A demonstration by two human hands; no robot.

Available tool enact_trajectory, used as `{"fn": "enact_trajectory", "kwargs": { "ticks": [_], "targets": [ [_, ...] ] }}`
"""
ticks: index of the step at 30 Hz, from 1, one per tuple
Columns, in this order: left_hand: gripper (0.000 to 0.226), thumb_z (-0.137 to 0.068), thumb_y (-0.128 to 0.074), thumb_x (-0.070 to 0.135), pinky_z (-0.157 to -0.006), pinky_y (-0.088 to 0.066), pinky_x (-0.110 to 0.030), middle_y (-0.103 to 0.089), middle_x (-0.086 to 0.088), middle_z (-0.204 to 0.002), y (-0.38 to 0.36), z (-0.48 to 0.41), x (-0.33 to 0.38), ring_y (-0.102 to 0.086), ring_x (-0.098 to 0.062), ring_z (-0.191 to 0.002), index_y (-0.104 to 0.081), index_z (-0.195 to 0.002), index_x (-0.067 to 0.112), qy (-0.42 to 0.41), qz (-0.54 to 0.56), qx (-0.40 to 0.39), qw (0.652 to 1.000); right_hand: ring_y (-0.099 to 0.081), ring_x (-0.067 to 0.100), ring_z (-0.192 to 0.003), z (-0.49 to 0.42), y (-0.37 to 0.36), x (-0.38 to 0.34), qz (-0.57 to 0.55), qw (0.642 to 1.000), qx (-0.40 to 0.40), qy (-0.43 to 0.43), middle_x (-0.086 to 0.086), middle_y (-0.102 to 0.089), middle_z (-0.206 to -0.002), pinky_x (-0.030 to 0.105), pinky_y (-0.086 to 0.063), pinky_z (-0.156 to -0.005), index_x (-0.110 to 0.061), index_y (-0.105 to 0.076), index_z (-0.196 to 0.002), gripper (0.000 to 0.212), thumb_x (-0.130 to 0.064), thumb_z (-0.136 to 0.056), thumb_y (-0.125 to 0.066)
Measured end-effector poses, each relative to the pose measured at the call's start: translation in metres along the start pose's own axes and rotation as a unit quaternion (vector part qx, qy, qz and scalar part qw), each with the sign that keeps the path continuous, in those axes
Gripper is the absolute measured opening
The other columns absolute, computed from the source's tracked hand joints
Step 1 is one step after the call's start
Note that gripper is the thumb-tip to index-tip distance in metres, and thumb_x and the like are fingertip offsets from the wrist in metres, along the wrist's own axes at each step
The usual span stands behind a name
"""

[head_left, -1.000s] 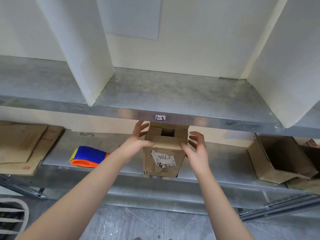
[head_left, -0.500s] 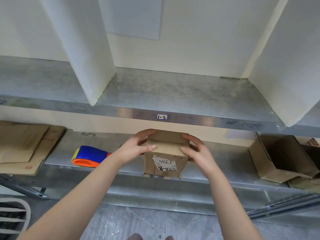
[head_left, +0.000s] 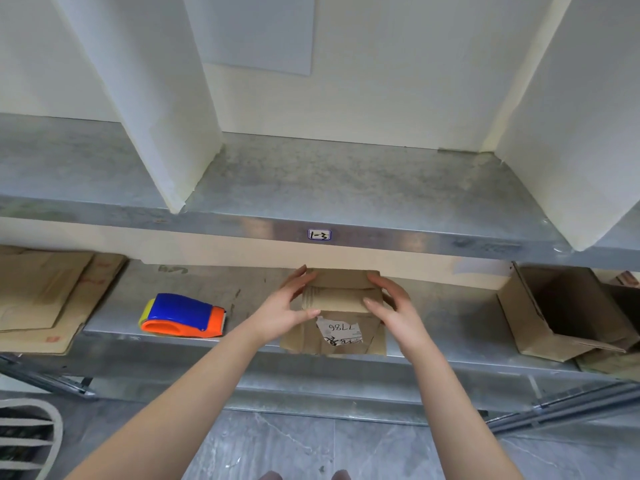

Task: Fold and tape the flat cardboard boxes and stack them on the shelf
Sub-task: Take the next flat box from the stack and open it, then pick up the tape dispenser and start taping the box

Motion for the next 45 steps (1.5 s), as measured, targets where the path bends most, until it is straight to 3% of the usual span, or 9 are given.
{"fn": "enact_trajectory", "kwargs": {
  "ticks": [4, 9, 13, 19, 23, 28, 32, 39, 45],
  "targets": [
    [0.049, -0.093, -0.063, 0.027, -0.118, -0.019, -0.030, -0.029, 0.017, -0.153, 0.019, -0.009, -0.008, -0.027, -0.002, -0.140, -0.048, -0.139, 0.030, 0.002, 0.010, 0.055, 0.998, -0.047, 0.013, -0.128, -0.009, -0.018, -0.001, -0.008, 1.000, -0.013, 0.002, -0.009, -0.049, -0.138, 0.032, -0.039, -0.109, -0.030, -0.057, -0.128, 0.046, -0.019, -0.086, -0.073],
    [0.042, -0.093, -0.063, 0.031, -0.103, -0.022, -0.002, -0.034, 0.028, -0.145, 0.025, -0.023, -0.011, -0.031, 0.011, -0.132, -0.053, -0.134, 0.033, 0.005, -0.045, 0.084, 0.995, -0.049, 0.011, -0.126, -0.023, -0.021, -0.001, -0.015, 1.000, 0.016, -0.009, -0.010, -0.052, -0.136, 0.038, -0.039, -0.111, -0.030, -0.060, -0.126, 0.041, -0.016, -0.089, -0.069],
    [0.048, -0.090, -0.056, 0.048, -0.114, -0.017, -0.019, -0.027, 0.030, -0.148, 0.022, -0.013, -0.024, -0.023, 0.013, -0.136, -0.045, -0.136, 0.042, -0.021, -0.071, 0.051, 0.996, -0.046, 0.009, -0.129, -0.017, -0.022, 0.004, 0.024, 0.999, -0.001, 0.030, -0.007, -0.049, -0.142, 0.030, -0.034, -0.112, -0.041, -0.057, -0.123, 0.043, -0.018, -0.089, -0.069],
    [0.049, -0.098, -0.045, 0.044, -0.111, -0.021, -0.019, -0.021, 0.023, -0.155, 0.023, -0.022, -0.010, -0.021, 0.000, -0.140, -0.037, -0.146, 0.033, -0.022, -0.181, 0.062, 0.981, -0.039, 0.013, -0.135, -0.031, -0.026, -0.001, 0.096, 0.995, 0.023, 0.015, -0.003, -0.040, -0.146, 0.024, -0.028, -0.112, -0.032, -0.052, -0.135, 0.041, -0.026, -0.095, -0.060],
    [0.053, -0.097, -0.051, 0.041, -0.116, -0.025, -0.036, -0.031, 0.009, -0.154, 0.027, -0.016, 0.009, -0.020, -0.015, -0.144, -0.040, -0.146, 0.025, -0.059, -0.299, 0.087, 0.948, -0.034, 0.018, -0.138, -0.021, -0.021, -0.012, 0.227, 0.970, 0.063, 0.068, 0.000, -0.036, -0.150, 0.025, -0.030, -0.107, -0.029, -0.045, -0.141, 0.047, -0.031, -0.096, -0.057],
    [0.052, -0.096, -0.053, 0.040, -0.117, -0.020, -0.035, -0.034, 0.004, -0.154, 0.034, -0.001, 0.038, -0.023, -0.021, -0.144, -0.043, -0.143, 0.022, -0.104, -0.373, 0.116, 0.915, -0.030, 0.027, -0.141, -0.003, -0.025, -0.040, 0.353, 0.921, 0.096, 0.137, 0.005, -0.044, -0.147, 0.044, -0.040, -0.108, -0.022, -0.050, -0.139, 0.042, -0.031, -0.098, -0.049],
    [0.053, -0.096, -0.049, 0.043, -0.118, -0.016, -0.037, -0.034, 0.002, -0.154, 0.052, 0.020, 0.042, -0.025, -0.023, -0.144, -0.040, -0.146, 0.024, -0.110, -0.428, 0.127, 0.888, -0.038, 0.036, -0.135, 0.010, -0.040, -0.072, 0.438, 0.864, 0.122, 0.215, 0.009, -0.054, -0.138, 0.053, -0.034, -0.110, -0.018, -0.061, -0.129, 0.038, -0.028, -0.093, -0.057],
    [0.055, -0.097, -0.041, 0.051, -0.119, -0.013, -0.040, -0.033, 0.000, -0.154, 0.100, 0.066, -0.004, -0.023, -0.023, -0.145, -0.038, -0.146, 0.026, -0.070, -0.487, 0.102, 0.865, -0.033, 0.030, -0.142, 0.037, -0.132, -0.098, 0.441, 0.846, 0.021, 0.299, 0.007, -0.051, -0.142, 0.050, -0.033, -0.113, -0.020, -0.056, -0.135, 0.042, -0.031, -0.094, -0.054],
    [0.055, -0.096, -0.044, 0.050, -0.120, -0.010, -0.038, -0.033, 0.002, -0.154, 0.159, 0.098, -0.066, -0.022, -0.022, -0.145, -0.037, -0.147, 0.028, -0.034, -0.511, 0.077, 0.856, -0.029, 0.029, -0.143, 0.034, -0.238, -0.078, 0.458, 0.843, -0.057, 0.276, 0.007, -0.046, -0.146, 0.046, -0.018, -0.120, -0.025, -0.046, -0.143, 0.046, -0.036, -0.098, -0.047]
  ]
}}
Point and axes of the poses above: each hand's wrist, its own z-axis away from the middle knuckle, its own y-axis out of the back of the hand, x = y × z, the point moved 6 cm from there along -z, towards the middle knuckle
